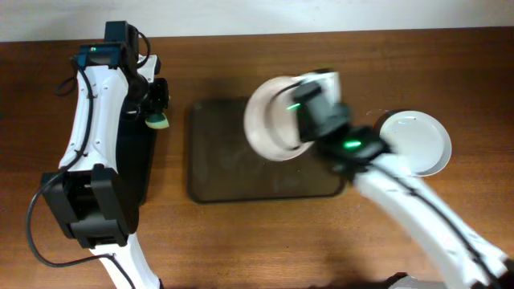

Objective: Clean dirty plates on tray and stack at the side
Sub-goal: 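Lift the bowl with the right gripper and stack it on the plate, then grip the remaining white bowl rim with the right gripper, then scrub inside the last bowl with the sponge in the left gripper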

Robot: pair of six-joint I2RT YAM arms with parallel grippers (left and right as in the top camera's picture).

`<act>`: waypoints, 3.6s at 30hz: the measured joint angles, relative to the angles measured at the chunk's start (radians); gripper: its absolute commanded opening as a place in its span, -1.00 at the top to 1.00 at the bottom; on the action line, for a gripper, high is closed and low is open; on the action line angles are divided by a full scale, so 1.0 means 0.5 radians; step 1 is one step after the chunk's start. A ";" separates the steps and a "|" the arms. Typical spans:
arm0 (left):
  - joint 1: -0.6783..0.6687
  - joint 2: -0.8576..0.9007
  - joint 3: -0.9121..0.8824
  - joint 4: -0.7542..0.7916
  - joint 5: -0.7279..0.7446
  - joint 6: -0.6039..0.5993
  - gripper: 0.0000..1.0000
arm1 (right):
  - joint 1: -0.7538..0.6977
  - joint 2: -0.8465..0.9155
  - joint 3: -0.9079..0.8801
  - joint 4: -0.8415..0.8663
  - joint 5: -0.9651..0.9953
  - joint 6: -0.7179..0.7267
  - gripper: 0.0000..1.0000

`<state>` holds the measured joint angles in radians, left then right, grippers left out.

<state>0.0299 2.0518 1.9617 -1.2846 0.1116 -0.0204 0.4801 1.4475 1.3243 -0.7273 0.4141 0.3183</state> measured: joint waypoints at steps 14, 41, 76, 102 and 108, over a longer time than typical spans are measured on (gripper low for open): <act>-0.013 0.000 0.000 0.027 0.000 0.000 0.99 | -1.836 0.732 0.004 -0.257 -0.431 0.275 -0.75; -0.026 0.000 0.000 0.050 0.000 0.000 0.99 | -0.284 1.302 0.357 -0.389 -0.758 0.825 0.14; -0.597 0.345 0.004 0.476 0.077 -0.001 0.99 | -0.299 1.536 0.639 -0.225 -1.357 0.134 0.92; -0.706 0.546 -0.268 0.242 0.199 0.585 0.99 | -0.297 1.513 0.511 0.111 -1.501 0.236 0.92; -0.729 0.481 -0.426 0.961 -0.050 0.455 0.99 | -0.297 1.513 0.511 0.111 -1.499 0.252 0.92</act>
<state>-0.3344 2.2921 1.7485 -0.8040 0.0864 0.2070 0.3317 2.2040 1.5799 -0.6716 -0.3355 0.4442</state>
